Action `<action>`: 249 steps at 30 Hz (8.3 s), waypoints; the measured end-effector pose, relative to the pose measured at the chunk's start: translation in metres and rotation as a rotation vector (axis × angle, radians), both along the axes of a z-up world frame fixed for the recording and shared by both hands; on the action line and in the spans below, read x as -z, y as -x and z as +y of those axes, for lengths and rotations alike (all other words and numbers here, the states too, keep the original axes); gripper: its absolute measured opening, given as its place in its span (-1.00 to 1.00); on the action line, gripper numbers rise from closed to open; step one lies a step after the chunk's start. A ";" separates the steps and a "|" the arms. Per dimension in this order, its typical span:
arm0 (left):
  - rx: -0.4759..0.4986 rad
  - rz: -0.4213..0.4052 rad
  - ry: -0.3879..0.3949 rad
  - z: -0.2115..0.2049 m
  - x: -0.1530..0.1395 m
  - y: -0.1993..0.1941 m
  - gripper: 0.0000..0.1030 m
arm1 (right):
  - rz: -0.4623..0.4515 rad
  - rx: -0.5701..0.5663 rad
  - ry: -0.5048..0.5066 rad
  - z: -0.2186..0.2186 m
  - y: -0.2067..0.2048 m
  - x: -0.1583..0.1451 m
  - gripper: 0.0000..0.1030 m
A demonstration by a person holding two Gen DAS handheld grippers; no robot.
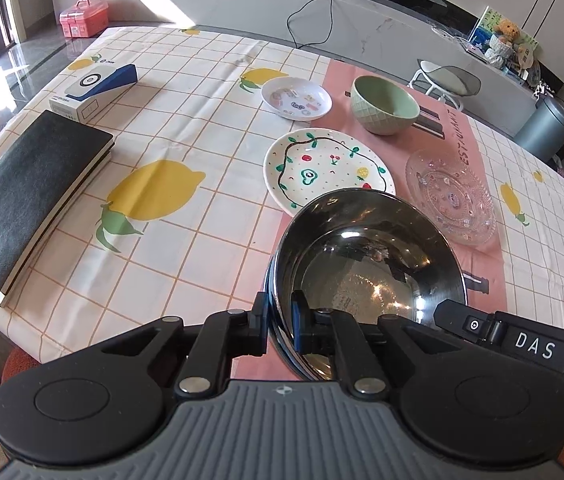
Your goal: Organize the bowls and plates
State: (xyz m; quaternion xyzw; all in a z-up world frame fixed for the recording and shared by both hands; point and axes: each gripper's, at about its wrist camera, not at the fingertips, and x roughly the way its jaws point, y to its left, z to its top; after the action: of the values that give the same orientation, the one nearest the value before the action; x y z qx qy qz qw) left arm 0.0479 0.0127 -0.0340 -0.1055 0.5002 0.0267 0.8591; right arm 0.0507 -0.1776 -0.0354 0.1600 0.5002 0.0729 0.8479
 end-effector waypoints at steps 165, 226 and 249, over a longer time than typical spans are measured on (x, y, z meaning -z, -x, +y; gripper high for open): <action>0.071 0.084 0.155 0.013 -0.004 -0.021 -0.73 | 0.067 -0.161 0.111 0.028 -0.030 0.001 -0.85; -0.016 0.025 0.424 0.049 0.032 -0.004 0.05 | 0.133 0.009 -0.207 -0.026 -0.012 0.030 -0.09; -0.116 0.003 0.331 0.102 0.026 -0.016 -0.16 | 0.170 -0.052 -0.240 0.041 -0.044 0.035 -0.35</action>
State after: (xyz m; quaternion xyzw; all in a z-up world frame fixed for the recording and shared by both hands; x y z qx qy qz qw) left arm 0.0642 0.1148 -0.0603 -0.2741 0.4921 -0.0061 0.8262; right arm 0.0946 -0.1364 -0.0708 0.2527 0.5618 0.1403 0.7751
